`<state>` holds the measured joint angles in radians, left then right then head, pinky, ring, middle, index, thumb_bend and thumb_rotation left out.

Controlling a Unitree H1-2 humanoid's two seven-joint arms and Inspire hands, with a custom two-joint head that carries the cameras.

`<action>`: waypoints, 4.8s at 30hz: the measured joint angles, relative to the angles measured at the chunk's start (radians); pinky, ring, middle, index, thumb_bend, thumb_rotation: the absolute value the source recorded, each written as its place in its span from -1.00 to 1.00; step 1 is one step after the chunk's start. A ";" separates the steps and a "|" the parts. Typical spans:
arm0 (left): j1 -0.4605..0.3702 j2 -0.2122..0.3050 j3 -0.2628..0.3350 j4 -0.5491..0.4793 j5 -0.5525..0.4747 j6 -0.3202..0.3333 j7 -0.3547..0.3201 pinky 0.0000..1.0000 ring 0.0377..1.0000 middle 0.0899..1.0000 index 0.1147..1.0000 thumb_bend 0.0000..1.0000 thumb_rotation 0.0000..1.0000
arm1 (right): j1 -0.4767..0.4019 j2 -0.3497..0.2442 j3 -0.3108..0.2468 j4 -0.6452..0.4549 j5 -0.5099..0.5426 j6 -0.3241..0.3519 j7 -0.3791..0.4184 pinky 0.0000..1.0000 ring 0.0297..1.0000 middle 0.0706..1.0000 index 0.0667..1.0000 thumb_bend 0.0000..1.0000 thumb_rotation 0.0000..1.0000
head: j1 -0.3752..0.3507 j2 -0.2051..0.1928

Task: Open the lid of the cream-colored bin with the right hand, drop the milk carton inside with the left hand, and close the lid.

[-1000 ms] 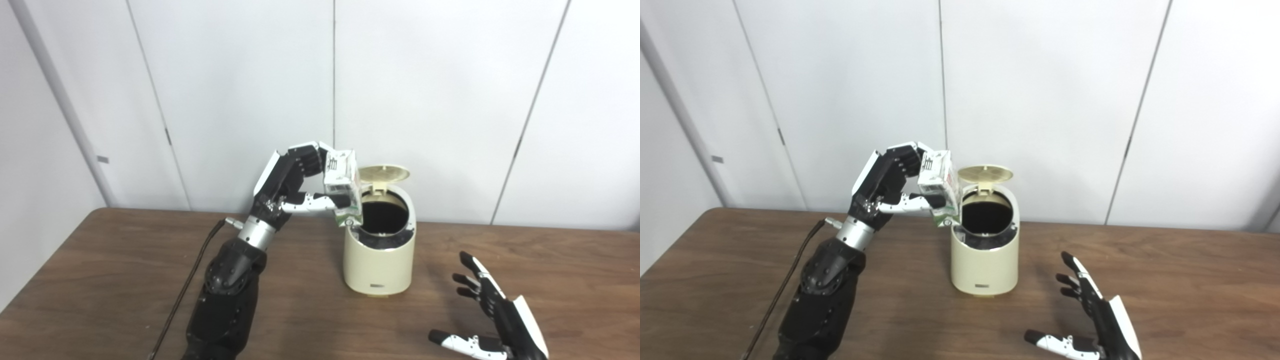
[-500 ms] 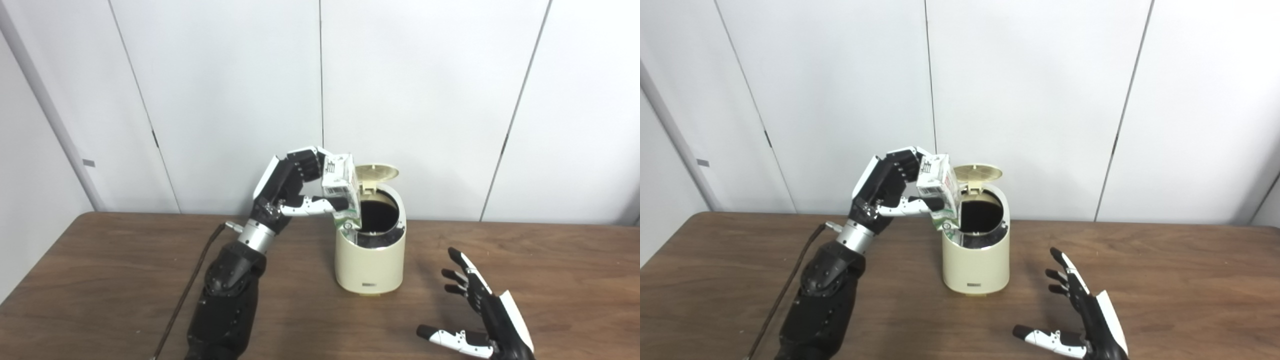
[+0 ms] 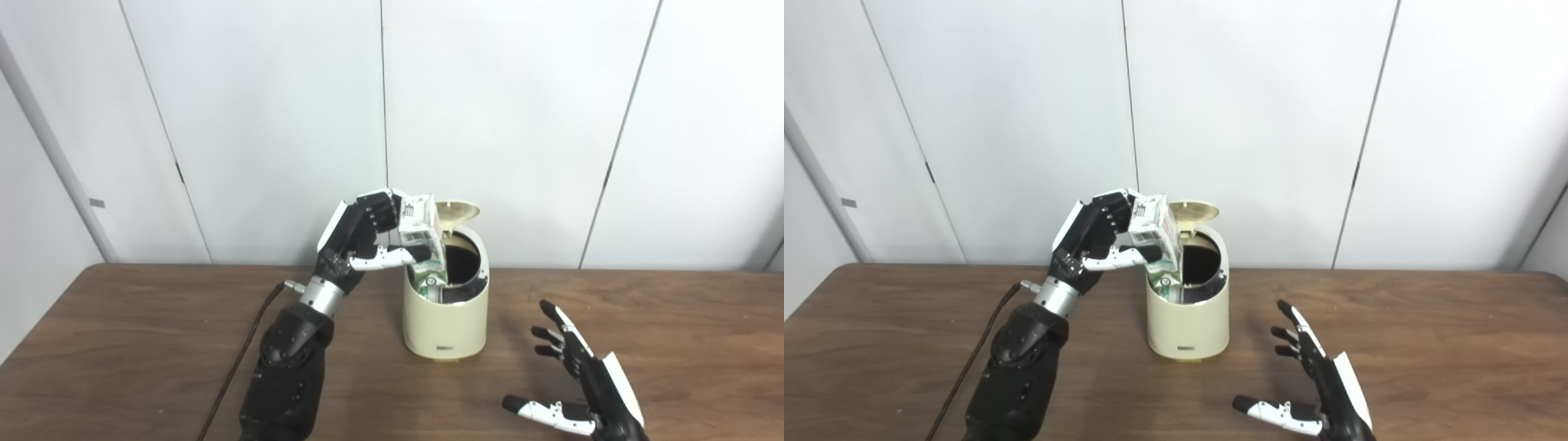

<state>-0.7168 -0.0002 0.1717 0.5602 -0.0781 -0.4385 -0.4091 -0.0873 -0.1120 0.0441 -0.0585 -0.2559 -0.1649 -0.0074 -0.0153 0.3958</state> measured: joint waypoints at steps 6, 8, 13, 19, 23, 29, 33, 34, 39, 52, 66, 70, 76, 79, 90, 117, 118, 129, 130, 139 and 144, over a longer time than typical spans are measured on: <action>-0.002 -0.008 -0.001 0.007 0.009 0.000 0.044 -0.14 -0.16 -0.12 -0.11 0.00 -1.00 | 0.000 0.001 0.000 0.000 0.000 -0.002 -0.006 0.50 0.68 0.90 0.85 0.57 -0.39 | -0.003 0.003; -0.004 -0.008 -0.002 0.018 0.009 0.000 0.052 -0.13 -0.16 -0.11 -0.11 0.00 -1.00 | 0.000 0.002 0.000 0.000 0.001 -0.002 -0.006 0.48 0.68 0.91 0.85 0.57 -0.40 | -0.003 0.005; -0.005 -0.013 -0.005 0.029 0.010 0.000 0.064 -0.13 -0.16 -0.11 -0.11 0.00 -1.00 | 0.000 0.002 0.000 0.000 0.003 -0.003 -0.006 0.51 0.68 0.90 0.85 0.58 -0.38 | -0.005 0.006; -0.005 -0.022 -0.004 0.041 0.021 0.000 0.096 -0.22 -0.13 -0.12 -0.12 -0.04 -1.00 | 0.000 0.002 0.001 0.000 0.002 -0.003 -0.008 0.49 0.68 0.90 0.85 0.59 -0.37 | -0.005 0.008; -0.007 -0.023 -0.004 0.058 0.039 0.000 0.118 -0.22 -0.13 -0.11 -0.11 -0.04 -1.00 | 0.001 0.004 0.002 -0.001 0.004 -0.003 -0.008 0.48 0.68 0.90 0.85 0.59 -0.37 | -0.003 0.009; -0.009 -0.025 0.002 0.061 0.038 0.000 0.119 -0.25 -0.12 -0.09 -0.09 -0.05 -1.00 | 0.001 0.013 0.004 -0.003 0.006 -0.003 -0.008 0.48 0.69 0.91 0.86 0.58 -0.38 | -0.008 0.009; -0.012 -0.027 0.003 0.066 0.039 0.000 0.123 -0.24 -0.12 -0.09 -0.10 -0.05 -1.00 | 0.001 0.018 0.005 -0.004 0.004 -0.003 -0.008 0.50 0.68 0.90 0.84 0.59 -0.36 | -0.014 0.011; -0.012 -0.027 0.002 0.067 0.040 0.000 0.128 -0.24 -0.12 -0.09 -0.10 -0.05 -1.00 | 0.001 0.020 0.005 -0.004 0.003 -0.003 -0.008 0.51 0.67 0.90 0.84 0.59 -0.37 | -0.015 0.011; -0.018 -0.024 -0.020 0.076 0.054 0.000 0.188 -0.24 -0.10 -0.11 -0.11 -0.04 -1.00 | 0.001 0.029 0.006 -0.006 0.003 -0.003 -0.009 0.51 0.67 0.91 0.85 0.58 -0.41 | -0.018 0.012; -0.030 -0.012 -0.066 0.109 0.070 -0.002 0.253 -0.22 -0.11 -0.11 -0.12 -0.04 -1.00 | 0.001 0.033 0.008 -0.007 0.002 -0.005 -0.020 0.47 0.66 0.90 0.84 0.58 -0.43 | -0.028 0.015; -0.035 -0.006 -0.101 0.115 0.072 -0.004 0.282 -0.22 -0.12 -0.12 -0.12 -0.04 -1.00 | 0.005 0.039 0.020 -0.042 -0.008 0.000 -0.025 0.43 0.64 0.89 0.84 0.58 -0.44 | -0.028 0.018; -0.034 -0.003 -0.118 0.113 0.072 -0.005 0.295 -0.22 -0.12 -0.13 -0.12 -0.04 -1.00 | 0.005 0.038 0.020 -0.041 -0.008 -0.001 -0.025 0.46 0.64 0.89 0.84 0.60 -0.41 | -0.028 0.023; -0.027 -0.003 -0.134 0.102 0.073 -0.006 0.317 -0.24 -0.12 -0.12 -0.11 -0.04 -1.00 | 0.005 0.038 0.020 -0.040 -0.007 -0.001 -0.025 0.47 0.64 0.89 0.84 0.60 -0.42 | -0.028 0.026; -0.027 -0.003 -0.135 0.102 0.072 -0.006 0.317 -0.24 -0.12 -0.12 -0.11 -0.04 -1.00 | 0.005 0.038 0.020 -0.040 -0.003 -0.001 -0.025 0.48 0.65 0.89 0.84 0.60 -0.43 | -0.028 0.028; -0.030 0.066 -0.335 0.101 0.174 -0.038 0.528 -0.07 0.07 0.07 -0.14 0.03 -0.96 | 0.005 0.038 0.020 -0.041 0.010 -0.001 -0.024 0.49 0.65 0.90 0.84 0.58 -0.46 | -0.026 0.034; -0.062 0.167 -0.591 0.118 0.198 -0.037 0.800 0.27 0.45 0.54 0.36 0.75 -0.93 | 0.004 0.037 0.026 -0.041 0.020 -0.001 -0.023 0.37 0.61 0.92 0.84 0.58 -0.46 | -0.014 0.034; -0.061 0.170 -0.591 0.118 0.198 -0.033 0.800 0.26 0.44 0.53 0.37 0.75 -0.91 | 0.004 0.037 0.027 -0.041 0.020 -0.001 -0.023 0.37 0.60 0.92 0.84 0.59 -0.46 | -0.014 0.034; -0.044 0.170 -0.574 0.097 0.184 -0.031 0.788 0.20 0.38 0.47 0.38 0.72 -0.92 | 0.003 0.036 0.030 -0.041 0.011 -0.001 -0.023 0.41 0.59 0.89 0.82 0.60 -0.45 | -0.005 0.035; -0.044 0.170 -0.572 0.096 0.183 -0.031 0.787 0.18 0.36 0.44 0.37 0.71 -0.91 | 0.003 0.035 0.030 -0.041 0.011 -0.001 -0.022 0.42 0.60 0.89 0.82 0.59 -0.46 | -0.005 0.035; -0.020 0.166 -0.530 0.053 0.158 -0.031 0.745 -0.03 0.17 0.30 0.29 0.65 -0.93 | 0.003 0.033 0.031 -0.042 0.007 0.002 -0.019 0.45 0.59 0.86 0.83 0.59 -0.47 | 0.006 0.037; -0.002 0.168 -0.507 0.029 0.155 -0.029 0.715 -0.05 0.15 0.29 0.30 0.63 -0.93 | 0.002 0.033 0.030 -0.042 0.006 0.005 -0.016 0.48 0.60 0.87 0.83 0.58 -0.50 | 0.012 0.037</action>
<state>-0.7186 0.1673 -0.3355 0.5896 0.0771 -0.4672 0.3060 -0.0854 -0.0794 0.0743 -0.1000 -0.2494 -0.1599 -0.0231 -0.0031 0.4326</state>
